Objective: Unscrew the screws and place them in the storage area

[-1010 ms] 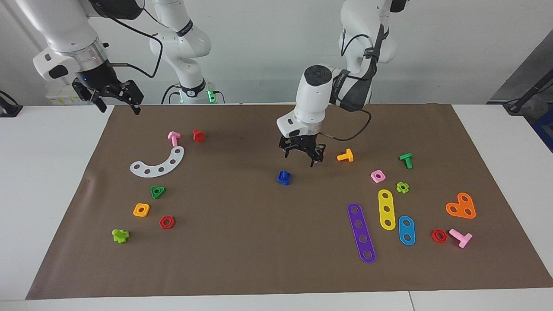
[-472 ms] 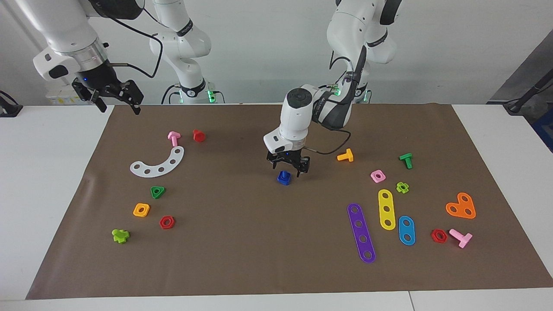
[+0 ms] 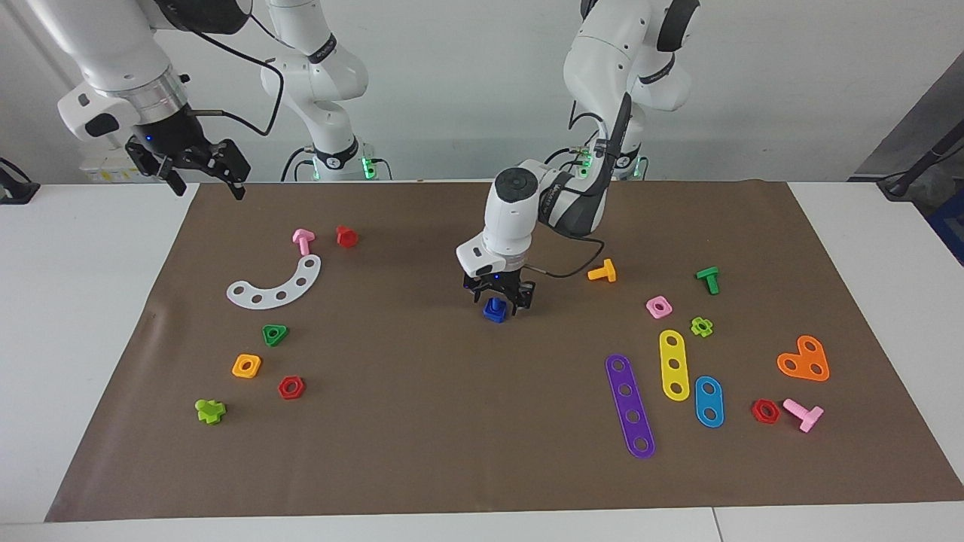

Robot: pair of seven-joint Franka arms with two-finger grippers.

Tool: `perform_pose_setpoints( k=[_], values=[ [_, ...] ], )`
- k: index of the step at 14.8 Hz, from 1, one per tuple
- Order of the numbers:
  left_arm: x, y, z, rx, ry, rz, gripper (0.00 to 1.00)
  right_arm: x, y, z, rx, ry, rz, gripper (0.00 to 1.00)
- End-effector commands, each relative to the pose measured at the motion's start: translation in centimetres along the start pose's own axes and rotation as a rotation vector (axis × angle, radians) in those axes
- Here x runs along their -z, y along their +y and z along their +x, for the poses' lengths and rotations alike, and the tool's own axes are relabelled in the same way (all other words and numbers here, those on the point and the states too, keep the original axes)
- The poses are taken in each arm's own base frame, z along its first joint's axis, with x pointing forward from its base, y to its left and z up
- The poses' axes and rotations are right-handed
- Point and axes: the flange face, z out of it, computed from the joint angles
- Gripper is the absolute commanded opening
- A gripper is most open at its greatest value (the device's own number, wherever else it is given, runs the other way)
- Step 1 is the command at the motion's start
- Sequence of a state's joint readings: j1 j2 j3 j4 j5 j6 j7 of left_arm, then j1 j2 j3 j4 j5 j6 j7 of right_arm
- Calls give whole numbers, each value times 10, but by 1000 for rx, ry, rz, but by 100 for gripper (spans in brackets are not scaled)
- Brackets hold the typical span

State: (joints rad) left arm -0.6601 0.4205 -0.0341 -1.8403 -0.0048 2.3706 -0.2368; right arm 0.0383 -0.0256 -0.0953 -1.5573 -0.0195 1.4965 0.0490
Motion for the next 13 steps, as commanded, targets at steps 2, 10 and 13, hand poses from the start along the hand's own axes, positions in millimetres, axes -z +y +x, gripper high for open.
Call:
perform_pose_setpoints(
  k=[2, 10, 13],
  values=[
    [-2, 1, -2, 6, 24, 13, 87, 1, -2, -4, -9, 5, 20, 100],
    [1, -3, 1, 13, 25, 16, 64, 2, -2, -4, -9, 6, 20, 100],
    [6, -5, 4, 17, 30, 16, 41, 1, -2, -4, -9, 5, 20, 100]
  ],
)
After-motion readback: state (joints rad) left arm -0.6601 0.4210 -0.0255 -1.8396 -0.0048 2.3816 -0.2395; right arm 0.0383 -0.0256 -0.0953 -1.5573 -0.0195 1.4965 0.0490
